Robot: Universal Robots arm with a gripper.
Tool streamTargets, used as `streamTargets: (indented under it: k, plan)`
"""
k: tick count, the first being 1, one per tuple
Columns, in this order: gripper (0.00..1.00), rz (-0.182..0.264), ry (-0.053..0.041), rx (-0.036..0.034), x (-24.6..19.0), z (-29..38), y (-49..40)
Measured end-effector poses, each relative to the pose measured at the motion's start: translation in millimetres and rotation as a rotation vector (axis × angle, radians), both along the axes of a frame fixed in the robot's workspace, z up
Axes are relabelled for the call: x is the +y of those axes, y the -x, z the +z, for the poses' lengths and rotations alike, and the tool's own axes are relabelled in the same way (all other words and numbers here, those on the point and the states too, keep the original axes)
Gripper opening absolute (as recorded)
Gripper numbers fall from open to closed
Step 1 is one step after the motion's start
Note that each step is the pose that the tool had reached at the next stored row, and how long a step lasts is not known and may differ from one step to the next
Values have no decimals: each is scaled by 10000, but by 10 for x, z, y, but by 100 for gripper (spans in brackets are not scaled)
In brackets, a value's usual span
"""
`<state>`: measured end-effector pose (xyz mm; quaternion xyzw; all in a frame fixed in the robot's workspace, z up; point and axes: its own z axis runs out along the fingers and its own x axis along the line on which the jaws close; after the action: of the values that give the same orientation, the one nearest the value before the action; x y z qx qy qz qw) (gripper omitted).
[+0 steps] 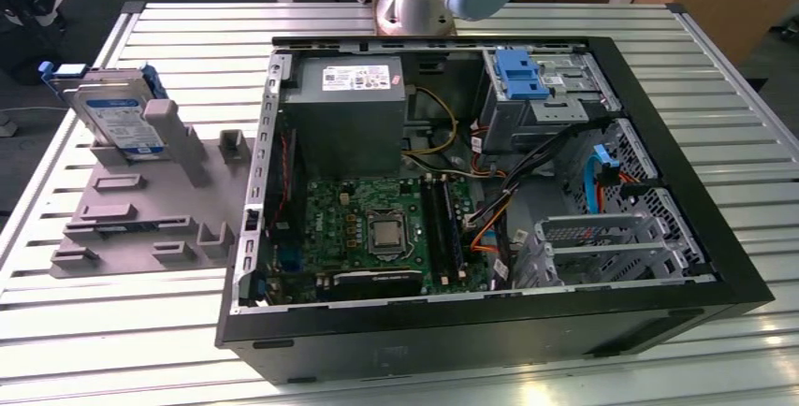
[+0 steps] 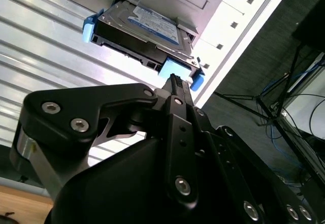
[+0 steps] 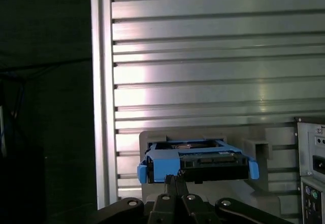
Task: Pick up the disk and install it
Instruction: 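Pick up the disk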
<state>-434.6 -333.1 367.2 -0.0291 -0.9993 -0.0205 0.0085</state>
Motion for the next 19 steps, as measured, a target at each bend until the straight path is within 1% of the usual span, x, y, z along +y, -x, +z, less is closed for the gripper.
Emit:
streamTargets:
  k: [7,14,19]
  plan:
    - [11,345,1,1,0,0,0]
    - [11,807,0,0,0,0,0]
    - [11,854,1,1,0,1,0]
